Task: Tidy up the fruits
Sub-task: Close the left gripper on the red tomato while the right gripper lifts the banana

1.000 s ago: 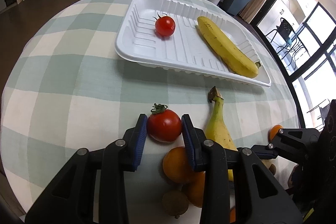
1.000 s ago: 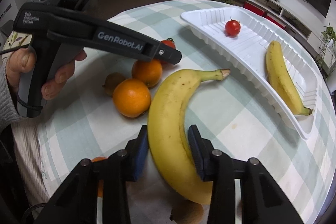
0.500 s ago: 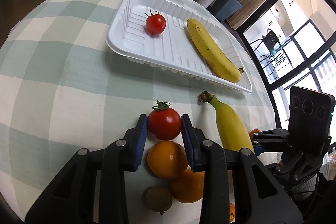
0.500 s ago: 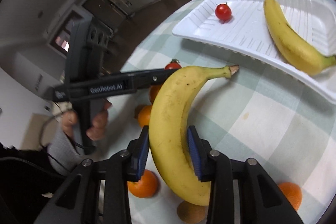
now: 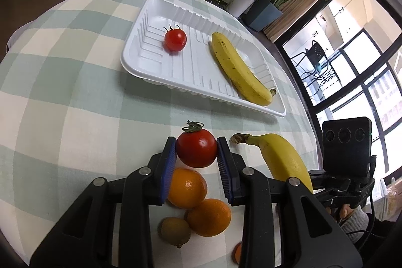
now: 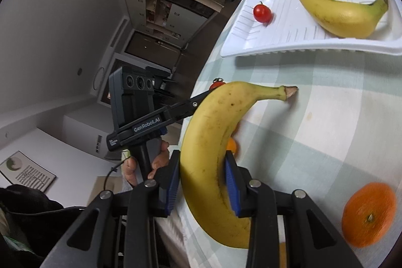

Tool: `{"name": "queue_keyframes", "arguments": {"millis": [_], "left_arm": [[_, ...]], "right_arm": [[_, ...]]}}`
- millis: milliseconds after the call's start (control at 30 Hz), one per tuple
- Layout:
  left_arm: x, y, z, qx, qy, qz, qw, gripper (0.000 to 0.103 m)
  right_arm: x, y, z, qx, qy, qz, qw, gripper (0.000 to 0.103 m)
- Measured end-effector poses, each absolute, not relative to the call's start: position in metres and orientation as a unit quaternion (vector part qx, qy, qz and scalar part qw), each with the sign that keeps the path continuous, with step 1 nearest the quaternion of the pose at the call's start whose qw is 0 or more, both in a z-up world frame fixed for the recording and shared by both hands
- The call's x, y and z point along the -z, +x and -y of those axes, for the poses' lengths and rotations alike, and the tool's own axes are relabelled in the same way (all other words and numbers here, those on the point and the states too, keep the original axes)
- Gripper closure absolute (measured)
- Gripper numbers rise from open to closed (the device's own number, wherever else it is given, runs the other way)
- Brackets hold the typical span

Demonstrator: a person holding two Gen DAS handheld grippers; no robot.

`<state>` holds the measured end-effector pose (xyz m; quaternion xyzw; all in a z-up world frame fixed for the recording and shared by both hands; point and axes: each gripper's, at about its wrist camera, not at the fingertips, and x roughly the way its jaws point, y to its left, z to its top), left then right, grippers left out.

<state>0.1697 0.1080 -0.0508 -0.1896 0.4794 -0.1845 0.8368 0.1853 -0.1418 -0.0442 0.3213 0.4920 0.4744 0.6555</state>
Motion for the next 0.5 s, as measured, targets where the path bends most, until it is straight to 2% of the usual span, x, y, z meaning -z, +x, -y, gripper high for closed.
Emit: {"name": "queue_keyframes", "arguments": {"millis": [500], "left_arm": [[0.017, 0.199, -0.116, 0.183, -0.194, -0.454, 0.85, 0.073]], "right_arm": [[0.004, 0.219, 0.168, -0.46, 0.35, -0.421, 0.699, 0.067]]}}
